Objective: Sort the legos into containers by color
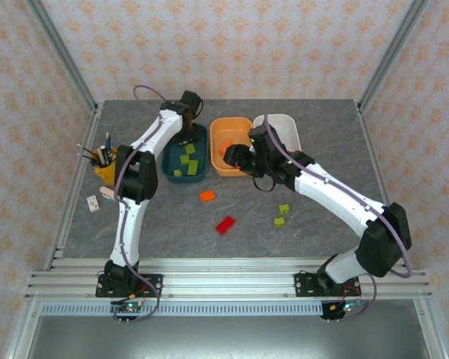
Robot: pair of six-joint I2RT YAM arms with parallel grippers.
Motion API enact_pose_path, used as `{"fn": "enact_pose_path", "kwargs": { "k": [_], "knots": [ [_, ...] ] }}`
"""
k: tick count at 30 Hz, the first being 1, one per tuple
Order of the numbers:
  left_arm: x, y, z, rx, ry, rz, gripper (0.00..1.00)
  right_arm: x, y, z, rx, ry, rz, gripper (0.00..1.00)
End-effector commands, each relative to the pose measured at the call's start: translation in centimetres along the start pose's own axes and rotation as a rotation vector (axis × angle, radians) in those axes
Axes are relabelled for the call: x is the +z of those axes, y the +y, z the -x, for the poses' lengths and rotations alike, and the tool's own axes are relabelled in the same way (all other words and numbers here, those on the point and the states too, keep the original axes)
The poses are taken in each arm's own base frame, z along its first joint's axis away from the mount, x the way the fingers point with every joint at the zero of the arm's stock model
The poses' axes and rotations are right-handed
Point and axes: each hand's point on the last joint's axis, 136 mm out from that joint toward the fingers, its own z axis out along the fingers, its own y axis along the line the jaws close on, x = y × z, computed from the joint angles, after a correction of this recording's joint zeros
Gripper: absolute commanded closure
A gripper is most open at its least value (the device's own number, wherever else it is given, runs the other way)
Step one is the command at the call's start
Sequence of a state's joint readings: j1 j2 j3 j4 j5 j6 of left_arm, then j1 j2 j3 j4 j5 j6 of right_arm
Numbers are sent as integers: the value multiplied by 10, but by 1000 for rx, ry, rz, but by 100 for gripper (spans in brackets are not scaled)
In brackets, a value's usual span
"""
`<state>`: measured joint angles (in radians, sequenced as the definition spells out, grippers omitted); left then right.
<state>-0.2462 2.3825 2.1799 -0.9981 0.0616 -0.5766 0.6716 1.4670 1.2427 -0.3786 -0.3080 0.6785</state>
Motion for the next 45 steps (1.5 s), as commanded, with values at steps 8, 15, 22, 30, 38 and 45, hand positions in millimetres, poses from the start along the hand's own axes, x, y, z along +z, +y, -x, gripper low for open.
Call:
{"fn": "enact_pose_path", "kwargs": {
  "k": [8,15,22,30,38,45],
  "knots": [
    [20,-16,6,-29,16,-50,64,3,-4,-1,14,14,-35,40],
    [0,-12,6,-24,-2,-37,47,4,-24,-9,-58,55,-151,39],
    [-68,-7,13,-35,-103,-66,36,0,-50,-36,-79,129,-312,39],
    [-161,0,-40,50,-217,-157,23,9,-65,-99,74,254,-486,39],
    [-202,33,-146,65,-227,-246,17,33,-69,-153,293,345,-556,28],
    [-217,72,-205,102,-223,-318,17,53,-82,-182,463,356,-577,27]
  ]
}}
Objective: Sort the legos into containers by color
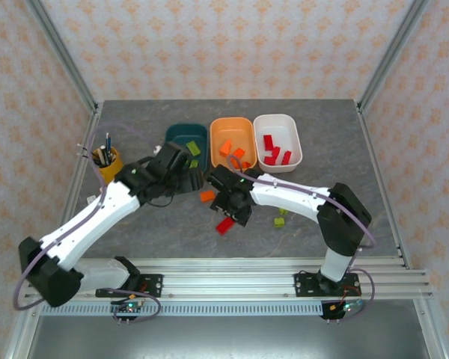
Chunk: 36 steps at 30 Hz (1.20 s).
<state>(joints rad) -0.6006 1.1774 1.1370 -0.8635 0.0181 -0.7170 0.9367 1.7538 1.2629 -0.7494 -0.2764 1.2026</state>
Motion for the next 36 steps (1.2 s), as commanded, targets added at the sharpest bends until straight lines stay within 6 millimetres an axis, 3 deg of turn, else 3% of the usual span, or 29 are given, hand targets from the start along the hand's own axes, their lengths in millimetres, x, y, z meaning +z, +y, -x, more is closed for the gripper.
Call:
{"fn": "enact_pose_path", "kwargs": {
  "k": [1,8,13,20,27,31,36],
  "knots": [
    [-21,16,-9,-37,-50,-18,17,15,-4,-8,134,25,-15,28],
    [-43,39,-29,-53,-64,-44,17,32,-8,-15,190,38,-46,31],
    [-46,39,-31,-56,-61,-65,18,44,-13,-17,237,33,-73,37],
    [-48,39,-33,-54,-64,-74,19,56,-5,-14,250,31,-69,52],
    [-48,35,-34,-56,-60,-100,19,61,-15,-12,239,11,-101,65],
    [-48,26,-32,-56,-60,-136,19,36,-11,4,157,-77,-105,71],
    [-46,-7,-22,-42,-53,-239,19,-39,-7,54,2,-273,-97,73]
  ]
}}
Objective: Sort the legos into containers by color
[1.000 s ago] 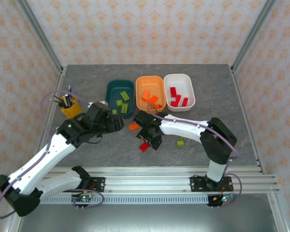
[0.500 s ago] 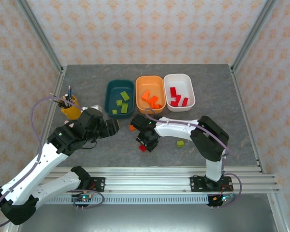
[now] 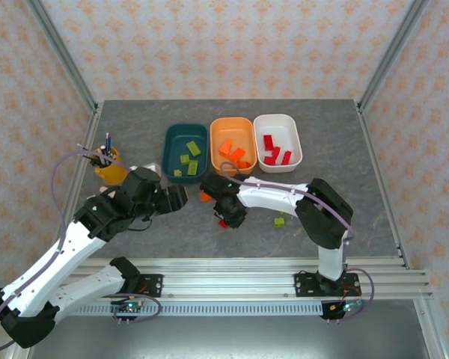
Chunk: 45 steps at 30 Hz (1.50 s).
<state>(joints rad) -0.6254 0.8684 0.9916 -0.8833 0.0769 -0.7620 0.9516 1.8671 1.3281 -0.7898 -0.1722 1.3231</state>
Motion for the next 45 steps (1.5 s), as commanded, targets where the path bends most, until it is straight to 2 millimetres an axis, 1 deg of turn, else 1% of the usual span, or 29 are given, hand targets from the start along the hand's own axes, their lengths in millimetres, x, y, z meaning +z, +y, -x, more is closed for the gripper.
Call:
{"fn": "enact_pose_path", "kwargs": {
  "k": [1,3,5,8,10,13,16,17,21,25,28,30,32,36,38,41,43,45],
  "knots": [
    [5,-34,11,6,-4,-101,19,-72,-8,61,-115,-221,18,73],
    [9,-51,19,20,-9,-124,20,-96,-16,95,-152,-287,24,73],
    [14,-69,30,30,-15,-139,20,-117,-24,133,-207,-346,17,73],
    [25,-91,47,28,-30,-160,19,-135,-32,186,-280,-391,-16,73],
    [33,-104,56,27,-38,-169,19,-138,-34,219,-305,-401,-35,73],
    [44,-125,72,35,-51,-183,19,-132,-36,268,-302,-401,-65,73],
    [56,-143,85,42,-62,-194,19,-119,-30,307,-309,-398,-78,74],
    [60,-149,88,44,-61,-200,19,-112,-26,319,-320,-396,-92,74],
    [78,-164,96,43,-48,-206,19,-86,-17,353,-349,-387,-146,75],
    [91,-174,101,34,-39,-206,19,-61,-9,378,-338,-388,-165,75],
    [97,-177,102,31,-30,-201,19,-42,-3,389,-338,-380,-171,75],
    [100,-175,100,31,-22,-190,19,-30,0,393,-330,-368,-170,74],
    [104,-172,97,32,-13,-176,19,-17,1,393,-329,-351,-170,73],
    [111,-167,91,26,7,-160,19,2,-1,392,-320,-321,-187,69],
    [113,-166,89,23,14,-156,19,5,-1,390,-319,-311,-184,66],
    [113,-164,88,29,17,-149,19,0,3,388,-321,-304,-159,55],
    [113,-162,86,33,24,-141,19,-10,8,386,-327,-313,-140,48],
    [113,-160,83,33,34,-134,19,-30,14,385,-327,-338,-115,44]
  ]
}}
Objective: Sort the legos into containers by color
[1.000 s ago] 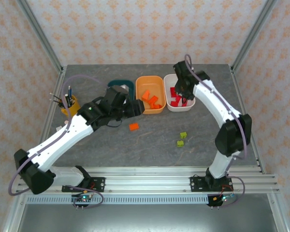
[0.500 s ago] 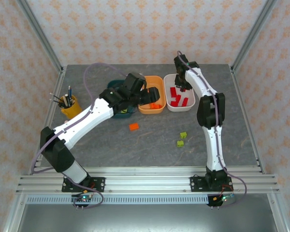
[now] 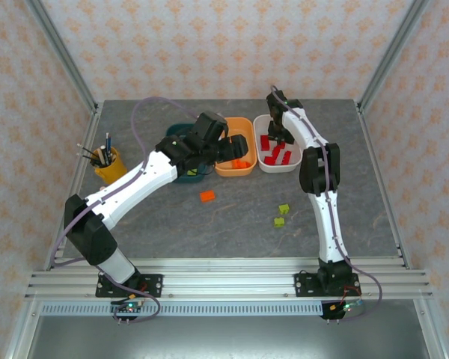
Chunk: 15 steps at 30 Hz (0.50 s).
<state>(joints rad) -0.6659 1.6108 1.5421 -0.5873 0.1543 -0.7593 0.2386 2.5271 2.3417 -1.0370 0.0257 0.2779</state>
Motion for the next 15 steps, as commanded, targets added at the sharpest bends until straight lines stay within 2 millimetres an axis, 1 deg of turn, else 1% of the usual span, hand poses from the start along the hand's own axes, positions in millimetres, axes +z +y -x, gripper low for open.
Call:
{"fn": "enact_pose_path", "kwargs": {
  "k": [1,2,3,5,7,8,10,11,12,15],
  "knots": [
    [1,4,-9,5,36,18,19,-53,1,17,15,-67,44,43],
    [2,5,-10,4,41,20,19,-64,0,19,22,-83,50,42],
    [2,5,-13,2,50,21,19,-80,0,21,28,-105,63,42],
    [5,6,-19,6,72,23,19,-108,-6,21,50,-142,72,41],
    [10,6,-30,15,114,31,19,-137,-14,13,90,-166,96,41],
    [13,6,-37,23,135,36,20,-147,-18,7,107,-172,103,41],
    [20,2,-52,41,177,43,20,-172,-28,-13,133,-175,122,41],
    [23,0,-59,44,196,45,20,-181,-33,-24,141,-173,120,41],
    [28,-2,-69,43,221,53,21,-192,-40,-38,151,-169,116,41],
    [41,-8,-97,39,288,81,21,-214,-60,-87,183,-126,136,40]
  ]
}}
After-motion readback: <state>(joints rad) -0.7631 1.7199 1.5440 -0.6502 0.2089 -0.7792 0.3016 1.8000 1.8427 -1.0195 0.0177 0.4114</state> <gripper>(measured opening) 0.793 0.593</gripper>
